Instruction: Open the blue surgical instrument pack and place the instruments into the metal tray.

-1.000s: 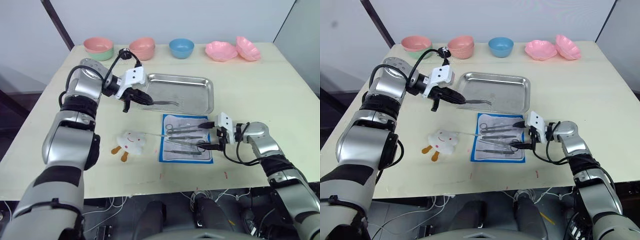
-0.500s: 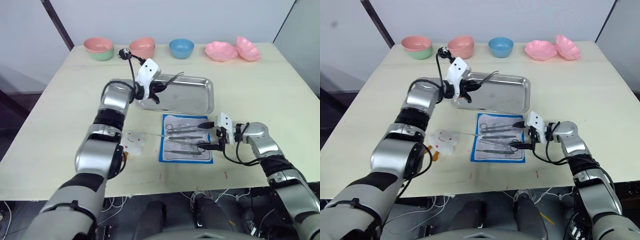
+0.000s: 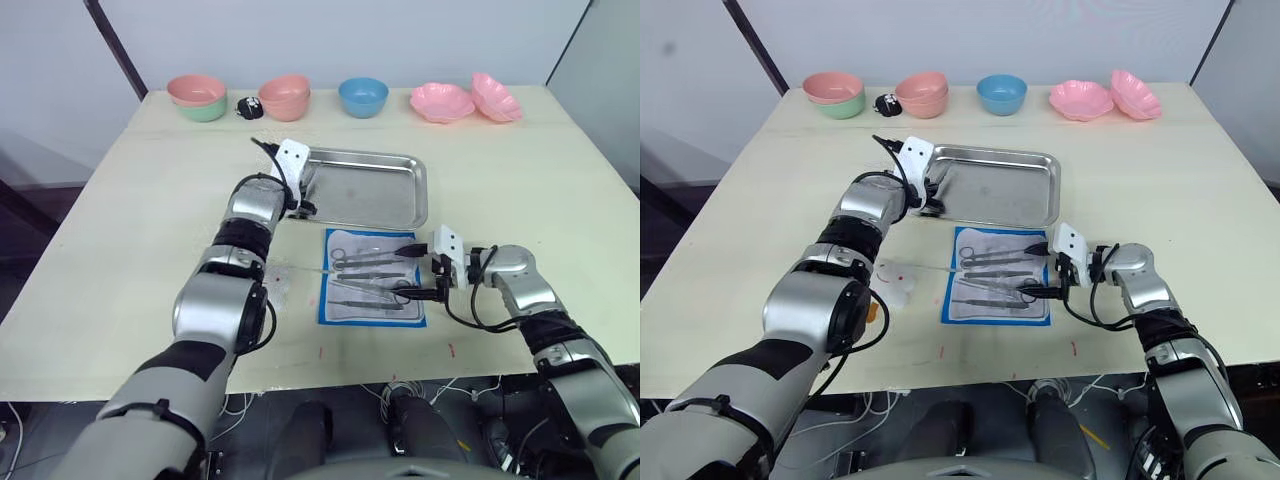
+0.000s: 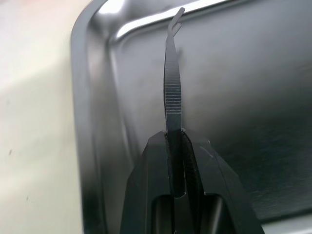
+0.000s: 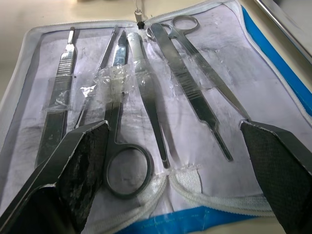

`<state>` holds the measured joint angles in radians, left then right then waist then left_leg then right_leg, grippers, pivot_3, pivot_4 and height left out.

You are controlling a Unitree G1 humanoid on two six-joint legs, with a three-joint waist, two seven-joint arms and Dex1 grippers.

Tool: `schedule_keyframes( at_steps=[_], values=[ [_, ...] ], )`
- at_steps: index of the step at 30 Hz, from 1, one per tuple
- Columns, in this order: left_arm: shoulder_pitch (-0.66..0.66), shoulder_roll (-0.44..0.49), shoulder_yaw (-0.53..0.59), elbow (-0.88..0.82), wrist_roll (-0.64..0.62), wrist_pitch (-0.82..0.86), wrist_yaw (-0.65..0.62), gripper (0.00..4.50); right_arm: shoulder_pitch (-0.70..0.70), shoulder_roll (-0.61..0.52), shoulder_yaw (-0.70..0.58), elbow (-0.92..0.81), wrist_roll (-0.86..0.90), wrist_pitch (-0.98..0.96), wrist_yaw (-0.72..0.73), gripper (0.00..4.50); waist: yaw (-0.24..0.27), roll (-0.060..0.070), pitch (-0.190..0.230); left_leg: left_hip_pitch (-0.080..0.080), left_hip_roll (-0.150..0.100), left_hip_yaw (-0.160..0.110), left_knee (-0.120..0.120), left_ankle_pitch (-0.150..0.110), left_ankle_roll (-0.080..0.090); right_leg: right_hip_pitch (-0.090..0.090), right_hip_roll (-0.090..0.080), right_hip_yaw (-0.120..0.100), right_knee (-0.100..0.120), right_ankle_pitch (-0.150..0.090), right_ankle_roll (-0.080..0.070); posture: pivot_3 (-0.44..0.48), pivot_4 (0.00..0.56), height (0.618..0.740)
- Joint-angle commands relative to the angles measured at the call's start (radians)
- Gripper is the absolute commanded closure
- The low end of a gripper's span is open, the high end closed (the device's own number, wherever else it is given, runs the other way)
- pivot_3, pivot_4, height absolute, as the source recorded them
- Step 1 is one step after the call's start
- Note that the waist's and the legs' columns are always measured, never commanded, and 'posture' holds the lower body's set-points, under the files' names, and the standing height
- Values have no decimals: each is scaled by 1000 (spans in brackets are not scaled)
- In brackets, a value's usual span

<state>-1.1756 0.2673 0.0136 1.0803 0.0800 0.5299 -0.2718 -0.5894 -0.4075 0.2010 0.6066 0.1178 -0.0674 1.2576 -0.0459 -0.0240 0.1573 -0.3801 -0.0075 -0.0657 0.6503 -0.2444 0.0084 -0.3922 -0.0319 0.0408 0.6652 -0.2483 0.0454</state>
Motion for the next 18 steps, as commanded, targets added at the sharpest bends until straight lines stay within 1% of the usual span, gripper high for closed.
schedule_keyframes(
  at_steps=[1,7,9,11,12,14,15,16,17,18],
  values=[
    [-48,-7,28,37,-21,-35,32,4456,67,2,90,69,-107,31,-35,0,0,0,0,0,0,0,0,0,0,0,0,0,0,0,0,0,150,740],
    [-53,-16,51,73,-43,-48,52,4456,69,-1,88,69,-107,27,-38,0,0,0,0,0,0,0,0,0,0,0,0,0,0,0,0,0,150,740],
    [-50,-15,39,67,-38,-45,42,3622,70,-2,87,69,-108,22,-40,0,0,0,0,0,0,0,0,0,0,0,0,0,0,0,0,0,150,740],
    [-49,-17,28,58,-31,-42,45,2963,73,-2,87,69,-107,20,-40,0,0,0,0,0,0,0,0,0,0,0,0,0,0,0,0,0,150,740],
    [-51,-17,26,54,-29,-40,48,2424,73,-2,87,69,-107,20,-40,0,0,0,0,0,0,0,0,0,0,0,0,0,0,0,0,0,150,740],
    [-55,-15,22,43,-26,-37,50,1544,73,-2,86,69,-107,20,-41,0,0,-1,0,0,0,0,0,0,0,0,0,0,0,0,0,0,150,740],
    [-58,-12,21,30,-27,-33,49,1009,72,-1,85,68,-106,20,-43,0,0,-1,0,0,0,0,0,0,0,0,0,0,0,0,0,0,150,740],
    [-61,-9,20,16,-28,-28,46,688,71,-1,85,68,-106,21,-44,0,0,-1,0,0,0,0,0,0,0,0,0,0,0,0,0,0,150,740],
    [-63,-6,16,1,-27,-22,42,136,70,-1,84,67,-105,22,-45,0,0,-1,0,0,0,0,-1,0,0,0,0,0,0,0,0,0,150,740],
    [-64,-4,10,-15,-25,-16,34,44,71,-1,83,66,-105,22,-45,0,-1,-1,0,0,0,0,0,0,0,0,0,0,0,0,0,0,150,740]
  ],
)
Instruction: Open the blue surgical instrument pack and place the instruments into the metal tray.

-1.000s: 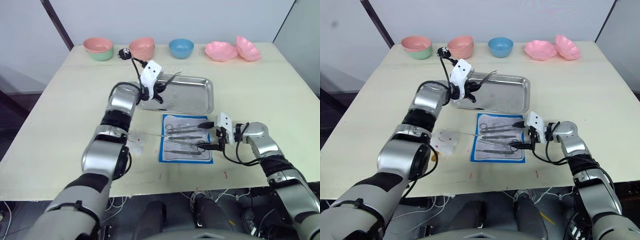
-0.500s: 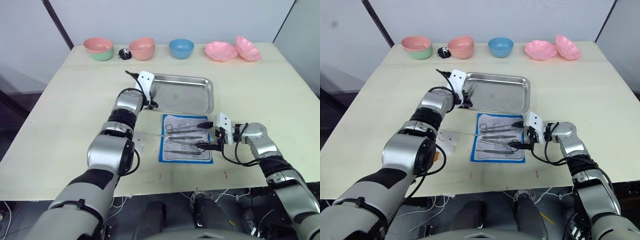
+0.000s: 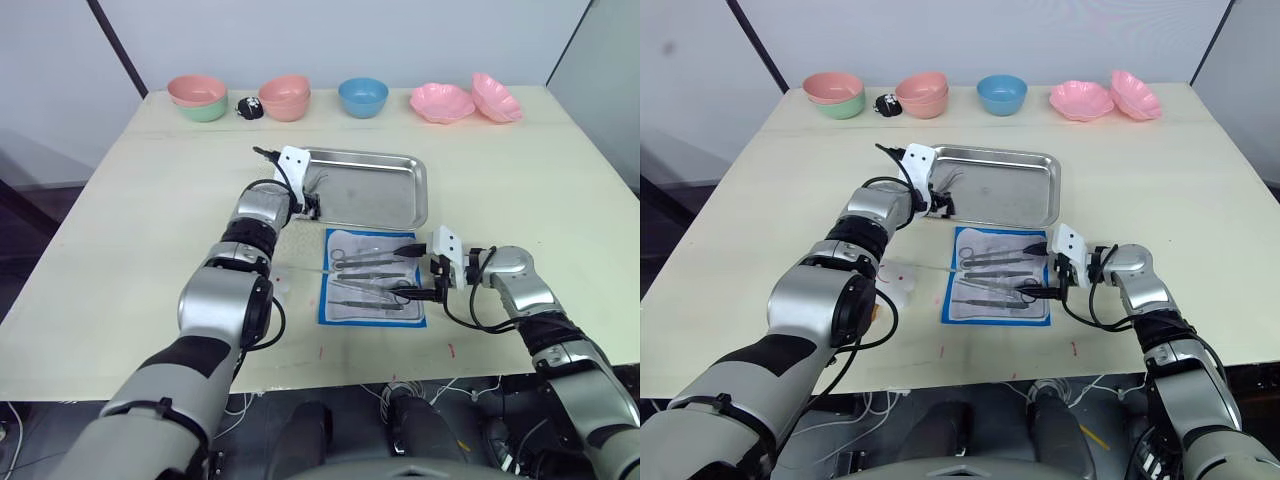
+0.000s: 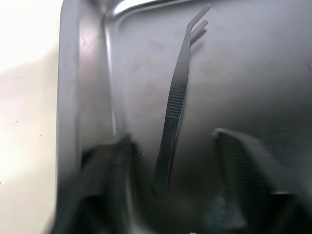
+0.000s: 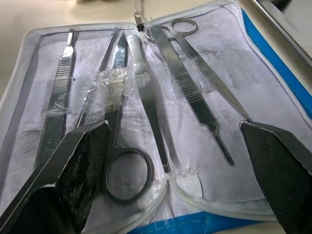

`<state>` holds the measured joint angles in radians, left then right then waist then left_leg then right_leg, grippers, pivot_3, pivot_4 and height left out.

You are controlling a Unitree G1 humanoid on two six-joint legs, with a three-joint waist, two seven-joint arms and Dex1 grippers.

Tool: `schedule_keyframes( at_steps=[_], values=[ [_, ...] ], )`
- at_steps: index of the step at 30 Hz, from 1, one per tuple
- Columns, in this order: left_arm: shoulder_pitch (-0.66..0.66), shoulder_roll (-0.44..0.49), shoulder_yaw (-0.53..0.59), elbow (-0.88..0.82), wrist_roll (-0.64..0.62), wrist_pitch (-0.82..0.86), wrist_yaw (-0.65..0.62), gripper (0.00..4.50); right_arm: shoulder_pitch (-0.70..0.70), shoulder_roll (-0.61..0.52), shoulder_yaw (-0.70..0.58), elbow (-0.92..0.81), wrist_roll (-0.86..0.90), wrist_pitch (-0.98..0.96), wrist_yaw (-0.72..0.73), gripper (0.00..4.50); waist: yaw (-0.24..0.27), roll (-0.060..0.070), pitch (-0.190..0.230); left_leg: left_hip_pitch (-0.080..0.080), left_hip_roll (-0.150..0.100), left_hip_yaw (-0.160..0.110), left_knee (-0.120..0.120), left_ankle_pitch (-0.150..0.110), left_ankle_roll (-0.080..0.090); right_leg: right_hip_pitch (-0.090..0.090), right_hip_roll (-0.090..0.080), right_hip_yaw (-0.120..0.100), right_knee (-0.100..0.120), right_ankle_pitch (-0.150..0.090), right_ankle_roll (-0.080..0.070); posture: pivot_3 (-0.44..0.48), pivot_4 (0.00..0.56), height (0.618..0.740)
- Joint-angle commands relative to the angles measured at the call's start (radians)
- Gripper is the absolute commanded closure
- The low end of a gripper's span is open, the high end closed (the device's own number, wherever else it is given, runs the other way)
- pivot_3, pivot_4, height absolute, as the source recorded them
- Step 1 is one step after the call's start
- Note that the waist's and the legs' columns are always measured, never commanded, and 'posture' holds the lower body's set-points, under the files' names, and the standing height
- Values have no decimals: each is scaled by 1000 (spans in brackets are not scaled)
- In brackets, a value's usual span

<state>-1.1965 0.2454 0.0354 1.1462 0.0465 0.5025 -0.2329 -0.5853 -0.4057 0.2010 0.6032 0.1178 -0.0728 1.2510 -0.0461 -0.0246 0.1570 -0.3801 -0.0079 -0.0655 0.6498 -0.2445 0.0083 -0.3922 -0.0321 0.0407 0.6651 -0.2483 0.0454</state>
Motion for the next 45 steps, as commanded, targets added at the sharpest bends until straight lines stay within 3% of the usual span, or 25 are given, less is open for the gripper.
schedule_keyframes(
  at_steps=[1,6,8,18,21,26,30,36,38,45],
  values=[
    [-43,20,-15,-98,7,22,-15,44,68,-4,83,68,-104,27,-39,0,0,0,0,0,0,0,0,0,0,0,0,0,0,0,0,0,150,740],
    [-23,43,-38,-226,5,46,-88,44,71,-4,81,63,-103,29,-43,0,0,0,0,0,0,0,0,0,0,0,0,0,0,0,0,0,150,740],
    [5,61,-56,-286,-1,-33,-161,44,75,-2,80,59,-101,31,-46,0,0,0,0,0,0,0,0,0,0,0,0,0,0,0,0,0,150,740],
    [139,136,-77,-435,-154,-303,-747,44,79,-2,78,51,-98,37,-52,0,0,1,-1,0,0,3,-1,0,0,0,0,0,-1,0,0,0,150,740],
    [189,196,-167,-428,-91,-435,-904,44,81,-2,77,47,-98,38,-54,0,-1,1,-1,1,1,3,-1,0,0,0,0,1,-1,0,0,0,150,740],
    [231,230,-203,-391,-107,-622,-1093,44,85,-3,78,39,-97,40,-55,0,3,1,-1,0,1,4,-1,0,0,0,0,1,-2,0,-1,0,150,740],
    [237,258,-236,-317,-62,-728,-1170,44,88,-7,78,34,-96,43,-55,0,2,1,-1,0,1,4,-1,0,0,0,1,1,-2,0,-1,0,150,740],
    [209,250,-265,-191,11,-819,-1135,44,93,-8,77,27,-95,46,-59,0,3,1,-2,0,1,4,-1,0,0,1,1,0,-2,0,-1,0,150,740],
    [199,232,-260,-168,15,-823,-1118,44,95,-8,78,23,-95,48,-61,0,3,1,-2,0,1,4,-1,0,0,1,1,0,-1,0,-1,0,150,740],
    [189,258,-221,-177,-53,-825,-1257,44,109,-13,78,-1,-94,57,-68,0,2,1,-2,0,1,4,-1,0,0,0,1,0,-1,0,0,0,150,740]
  ],
)
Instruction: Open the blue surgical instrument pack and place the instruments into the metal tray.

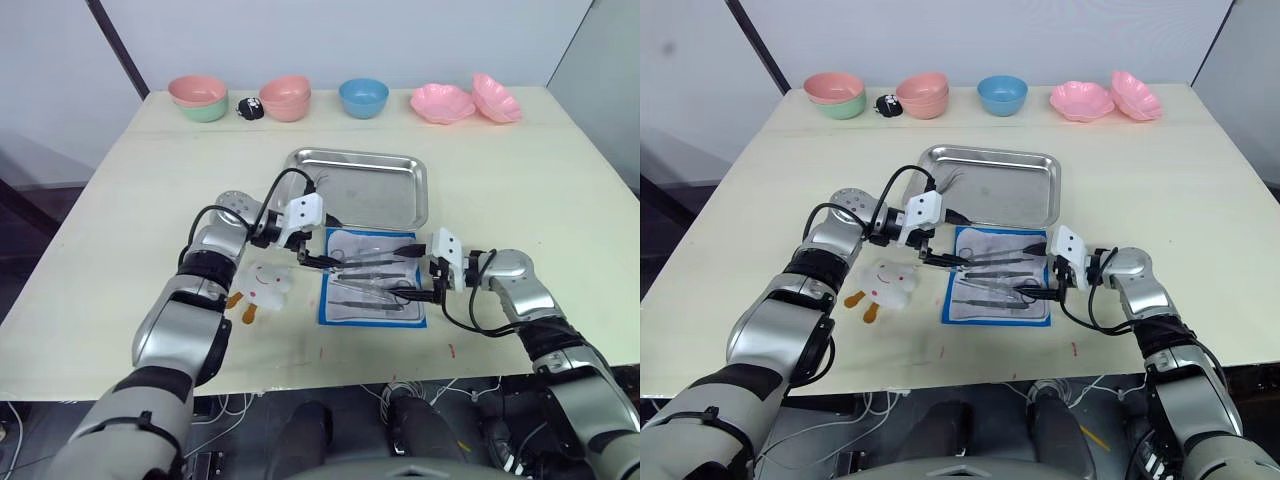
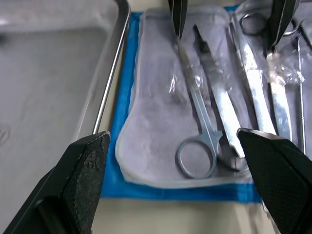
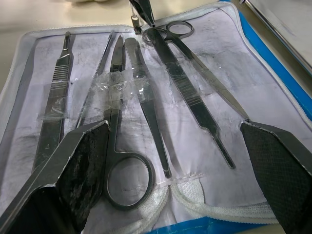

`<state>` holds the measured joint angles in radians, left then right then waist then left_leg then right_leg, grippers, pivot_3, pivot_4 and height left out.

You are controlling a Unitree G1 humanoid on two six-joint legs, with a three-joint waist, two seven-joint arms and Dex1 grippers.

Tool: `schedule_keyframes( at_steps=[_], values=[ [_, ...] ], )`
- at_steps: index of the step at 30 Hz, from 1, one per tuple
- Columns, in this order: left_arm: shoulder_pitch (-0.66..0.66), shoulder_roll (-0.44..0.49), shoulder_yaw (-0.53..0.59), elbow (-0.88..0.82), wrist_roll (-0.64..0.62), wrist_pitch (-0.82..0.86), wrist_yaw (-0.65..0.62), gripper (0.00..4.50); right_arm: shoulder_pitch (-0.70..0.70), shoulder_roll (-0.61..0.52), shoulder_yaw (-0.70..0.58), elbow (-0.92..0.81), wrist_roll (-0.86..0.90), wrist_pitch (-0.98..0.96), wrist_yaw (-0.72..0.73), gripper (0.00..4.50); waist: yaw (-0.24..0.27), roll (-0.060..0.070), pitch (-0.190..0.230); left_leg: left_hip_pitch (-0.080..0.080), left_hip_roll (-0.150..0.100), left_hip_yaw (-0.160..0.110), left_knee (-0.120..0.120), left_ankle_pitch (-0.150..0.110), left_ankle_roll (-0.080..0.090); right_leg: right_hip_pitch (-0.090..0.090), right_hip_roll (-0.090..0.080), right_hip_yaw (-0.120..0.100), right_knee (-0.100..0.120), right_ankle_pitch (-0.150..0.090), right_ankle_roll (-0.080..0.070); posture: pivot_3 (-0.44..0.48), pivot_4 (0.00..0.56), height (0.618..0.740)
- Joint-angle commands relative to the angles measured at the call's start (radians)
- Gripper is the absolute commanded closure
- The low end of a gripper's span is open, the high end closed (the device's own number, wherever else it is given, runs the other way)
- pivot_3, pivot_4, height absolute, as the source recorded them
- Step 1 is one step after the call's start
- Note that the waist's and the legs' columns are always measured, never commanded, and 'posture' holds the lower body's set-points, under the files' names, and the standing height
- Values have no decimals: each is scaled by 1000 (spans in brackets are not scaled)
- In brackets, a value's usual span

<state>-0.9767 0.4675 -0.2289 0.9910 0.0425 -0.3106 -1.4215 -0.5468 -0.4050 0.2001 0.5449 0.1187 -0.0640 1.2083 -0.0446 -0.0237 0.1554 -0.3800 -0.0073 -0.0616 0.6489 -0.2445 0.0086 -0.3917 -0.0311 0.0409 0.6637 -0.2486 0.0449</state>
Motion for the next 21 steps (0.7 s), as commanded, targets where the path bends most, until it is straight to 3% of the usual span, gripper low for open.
schedule_keyframes(
  at_steps=[1,3,5,8,12,21],
  values=[
    [-30,46,50,-27,-60,-11,-92,44,72,-14,79,55,-94,50,-26,0,0,0,0,0,0,0,0,0,0,0,0,0,0,0,0,0,150,740],
    [-20,76,62,-44,-90,-15,-155,44,76,-14,80,47,-93,54,-28,0,0,0,0,0,0,0,0,0,0,0,0,0,0,0,0,0,150,740],
    [13,148,13,-120,-196,50,-188,44,79,-13,80,41,-92,57,-31,0,-2,0,0,0,0,0,0,0,0,0,0,0,0,0,0,0,150,740],
    [65,264,-73,-264,-389,151,-193,44,83,-11,80,35,-91,59,-36,0,0,0,0,0,2,-3,0,0,0,0,0,0,0,0,0,0,150,740],
    [110,412,-173,-406,-540,190,-193,44,84,-9,79,35,-90,58,-40,0,0,0,0,0,4,-4,-1,0,0,0,0,1,0,0,0,0,150,740],
    [78,449,-269,-428,-599,173,-193,44,76,-6,78,46,-90,52,-45,0,3,0,0,0,3,-2,0,0,0,0,0,0,-1,-1,0,0,150,740]
  ],
)
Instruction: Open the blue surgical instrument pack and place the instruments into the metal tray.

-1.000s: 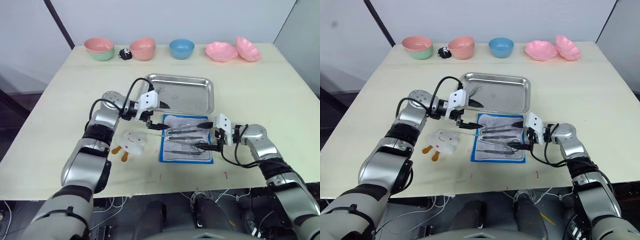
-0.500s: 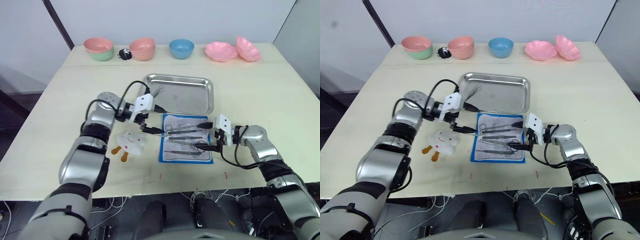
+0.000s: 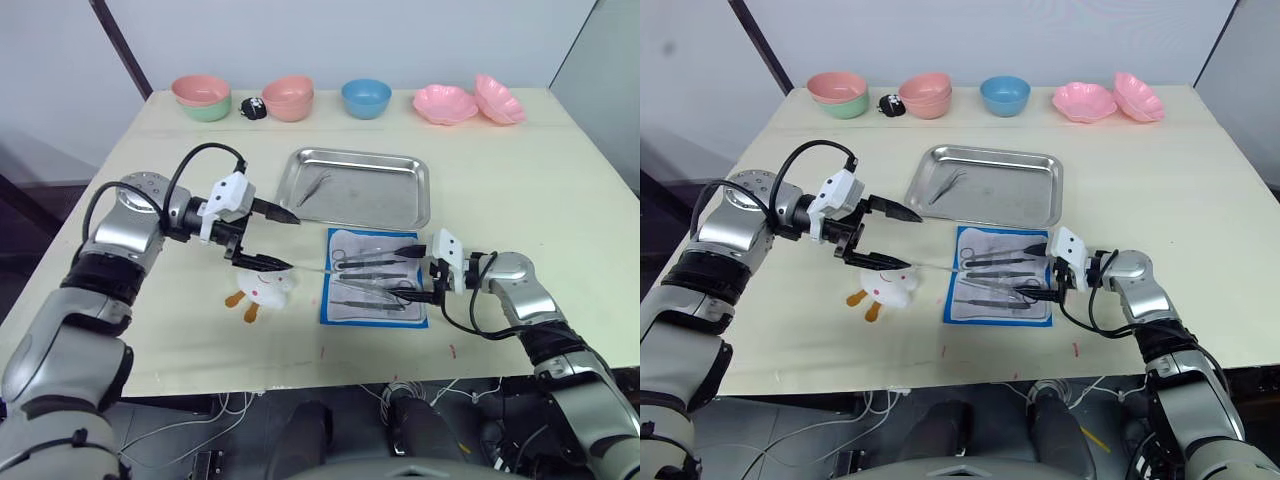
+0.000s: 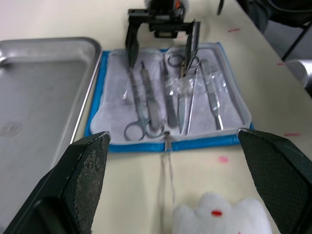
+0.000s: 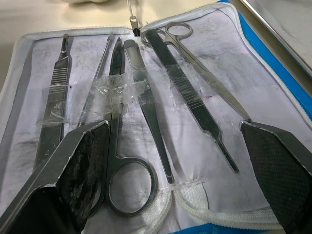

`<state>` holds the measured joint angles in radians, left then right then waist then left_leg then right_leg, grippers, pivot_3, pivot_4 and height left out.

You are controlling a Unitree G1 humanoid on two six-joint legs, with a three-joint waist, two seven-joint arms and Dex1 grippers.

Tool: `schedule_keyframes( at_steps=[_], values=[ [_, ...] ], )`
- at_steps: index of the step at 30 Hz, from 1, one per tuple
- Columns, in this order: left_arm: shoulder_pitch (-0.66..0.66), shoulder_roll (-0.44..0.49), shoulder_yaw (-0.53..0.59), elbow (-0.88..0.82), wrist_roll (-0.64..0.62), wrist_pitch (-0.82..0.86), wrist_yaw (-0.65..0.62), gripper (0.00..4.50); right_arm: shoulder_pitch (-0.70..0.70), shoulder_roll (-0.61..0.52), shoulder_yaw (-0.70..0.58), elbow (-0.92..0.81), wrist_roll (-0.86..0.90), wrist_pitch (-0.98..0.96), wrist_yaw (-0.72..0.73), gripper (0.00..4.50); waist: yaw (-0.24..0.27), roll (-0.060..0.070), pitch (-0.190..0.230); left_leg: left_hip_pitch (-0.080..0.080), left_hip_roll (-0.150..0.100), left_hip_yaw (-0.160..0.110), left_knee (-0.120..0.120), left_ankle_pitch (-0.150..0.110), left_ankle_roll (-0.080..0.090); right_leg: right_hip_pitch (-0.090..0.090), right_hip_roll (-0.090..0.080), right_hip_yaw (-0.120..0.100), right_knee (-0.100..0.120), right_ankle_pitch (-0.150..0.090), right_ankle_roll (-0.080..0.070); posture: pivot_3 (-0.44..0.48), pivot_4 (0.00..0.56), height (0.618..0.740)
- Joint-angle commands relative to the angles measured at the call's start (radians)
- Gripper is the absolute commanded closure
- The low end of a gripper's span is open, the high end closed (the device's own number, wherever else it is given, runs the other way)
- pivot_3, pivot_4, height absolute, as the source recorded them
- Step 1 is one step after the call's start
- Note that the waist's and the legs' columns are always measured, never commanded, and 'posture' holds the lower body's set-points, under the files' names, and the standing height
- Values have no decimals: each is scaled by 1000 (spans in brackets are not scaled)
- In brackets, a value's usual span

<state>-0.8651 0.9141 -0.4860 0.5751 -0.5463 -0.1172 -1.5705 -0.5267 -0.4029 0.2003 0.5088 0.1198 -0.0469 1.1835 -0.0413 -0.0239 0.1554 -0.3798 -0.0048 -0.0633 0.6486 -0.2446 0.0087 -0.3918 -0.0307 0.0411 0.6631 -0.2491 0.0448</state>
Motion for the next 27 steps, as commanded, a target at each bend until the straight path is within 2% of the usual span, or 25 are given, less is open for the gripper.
schedule_keyframes(
  at_steps=[1,8,12,15,18,27],
  values=[
    [-39,-19,-5,-1,9,-26,-44,44,55,-8,77,83,-91,34,-21,0,-1,0,0,0,0,0,0,0,0,0,1,0,0,0,0,0,150,740],
    [-81,-171,25,89,179,-50,-28,44,52,-4,75,90,-91,33,-27,0,-1,0,0,0,-1,3,0,0,0,0,1,0,0,0,0,0,150,740],
    [-113,-302,30,211,309,-76,99,44,48,0,72,97,-91,30,-34,0,1,0,-1,0,0,3,0,0,0,0,2,0,-1,0,0,0,150,740],
    [-116,-354,42,277,359,-104,113,649,49,1,72,95,-90,31,-35,0,0,-1,-1,0,-1,3,1,0,0,0,2,0,-1,0,0,0,150,740],
    [-142,-405,63,366,420,-139,168,1903,52,-2,72,92,-91,32,-33,0,-2,-1,-1,0,0,3,0,0,0,0,2,0,0,0,0,0,150,740],
    [-183,-483,146,500,499,-181,220,1903,47,-5,68,96,-92,31,-38,0,-1,-1,-1,-1,0,3,1,0,0,0,2,0,0,0,0,0,150,740]
  ],
)
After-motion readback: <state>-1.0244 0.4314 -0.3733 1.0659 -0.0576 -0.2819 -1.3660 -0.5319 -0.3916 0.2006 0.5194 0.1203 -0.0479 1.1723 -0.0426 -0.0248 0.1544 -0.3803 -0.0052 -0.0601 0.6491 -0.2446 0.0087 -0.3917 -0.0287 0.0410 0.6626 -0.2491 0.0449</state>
